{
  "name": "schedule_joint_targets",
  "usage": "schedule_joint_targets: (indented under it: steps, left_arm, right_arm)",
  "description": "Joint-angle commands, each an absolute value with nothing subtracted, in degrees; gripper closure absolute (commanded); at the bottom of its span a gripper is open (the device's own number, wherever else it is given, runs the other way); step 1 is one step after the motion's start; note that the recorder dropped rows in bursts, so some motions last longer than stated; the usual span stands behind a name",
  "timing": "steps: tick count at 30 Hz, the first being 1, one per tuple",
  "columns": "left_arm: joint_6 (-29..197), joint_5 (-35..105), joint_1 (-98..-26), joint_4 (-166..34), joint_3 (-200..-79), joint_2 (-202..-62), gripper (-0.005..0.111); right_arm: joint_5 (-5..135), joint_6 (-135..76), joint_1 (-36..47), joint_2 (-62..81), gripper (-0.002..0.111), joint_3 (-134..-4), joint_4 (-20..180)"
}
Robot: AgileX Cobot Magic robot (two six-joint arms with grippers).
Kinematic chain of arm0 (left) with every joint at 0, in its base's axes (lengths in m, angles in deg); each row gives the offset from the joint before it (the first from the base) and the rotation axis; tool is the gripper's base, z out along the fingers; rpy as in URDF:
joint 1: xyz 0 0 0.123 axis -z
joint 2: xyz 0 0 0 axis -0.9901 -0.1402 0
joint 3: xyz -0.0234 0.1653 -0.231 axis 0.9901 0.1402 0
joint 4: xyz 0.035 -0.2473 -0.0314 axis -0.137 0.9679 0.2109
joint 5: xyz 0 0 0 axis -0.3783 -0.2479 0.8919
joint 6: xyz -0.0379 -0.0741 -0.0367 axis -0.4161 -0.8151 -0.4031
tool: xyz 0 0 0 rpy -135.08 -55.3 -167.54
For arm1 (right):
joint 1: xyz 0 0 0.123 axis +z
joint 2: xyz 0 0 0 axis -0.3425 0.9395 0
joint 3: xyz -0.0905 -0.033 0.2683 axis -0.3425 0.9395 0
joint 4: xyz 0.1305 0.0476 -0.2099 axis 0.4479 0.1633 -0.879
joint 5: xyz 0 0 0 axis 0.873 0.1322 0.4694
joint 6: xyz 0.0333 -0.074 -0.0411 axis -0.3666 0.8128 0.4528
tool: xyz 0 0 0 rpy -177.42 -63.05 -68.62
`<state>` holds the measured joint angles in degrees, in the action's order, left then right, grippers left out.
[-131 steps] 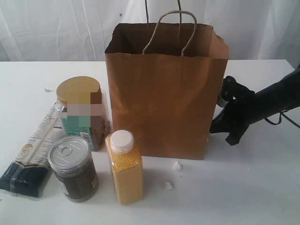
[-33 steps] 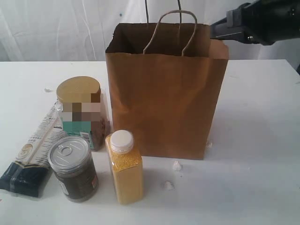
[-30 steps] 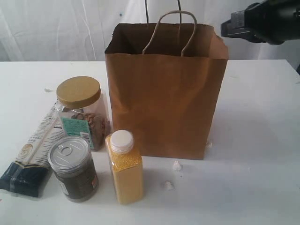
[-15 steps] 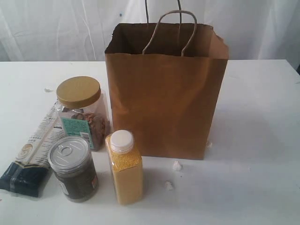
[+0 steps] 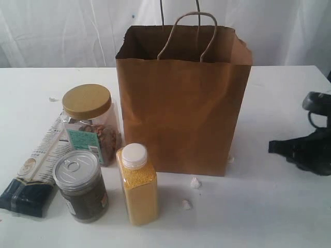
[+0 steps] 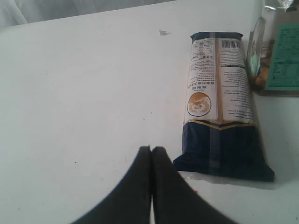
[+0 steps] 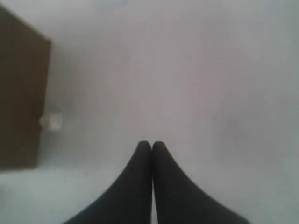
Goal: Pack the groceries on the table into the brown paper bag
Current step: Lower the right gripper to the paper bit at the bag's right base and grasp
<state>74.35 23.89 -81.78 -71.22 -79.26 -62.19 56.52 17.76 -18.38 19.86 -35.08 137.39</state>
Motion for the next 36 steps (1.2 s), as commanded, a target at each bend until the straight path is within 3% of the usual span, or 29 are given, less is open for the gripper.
schedule_joint_targets:
  steps: [1, 15, 26, 31, 36]
  left_arm:
    - [74.15, 24.11, -81.84, -71.07, -79.10, -61.93, 0.107]
    - [74.15, 24.11, -81.84, -71.07, -79.10, -61.93, 0.107]
    - [74.15, 24.11, -81.84, -71.07, -79.10, -61.93, 0.107]
    - [74.15, 24.11, -81.84, -71.07, -79.10, -61.93, 0.107]
    - [74.15, 24.11, -81.84, -71.07, -79.10, -61.93, 0.107]
  right_arm:
    - [50.82, 19.31, -19.08, 24.04, 0.108, -35.99, 135.10]
    - [52.13, 17.90, -19.08, 24.40, 0.108, -35.99, 135.73]
    - [15.46, 21.84, -18.97, 24.40, 0.108, -48.36, 122.40]
    - [18.05, 25.89, -18.09, 24.40, 0.108, -47.92, 122.51]
    - [21.23, 42.67, -16.13, 24.40, 0.106, -47.27, 122.74]
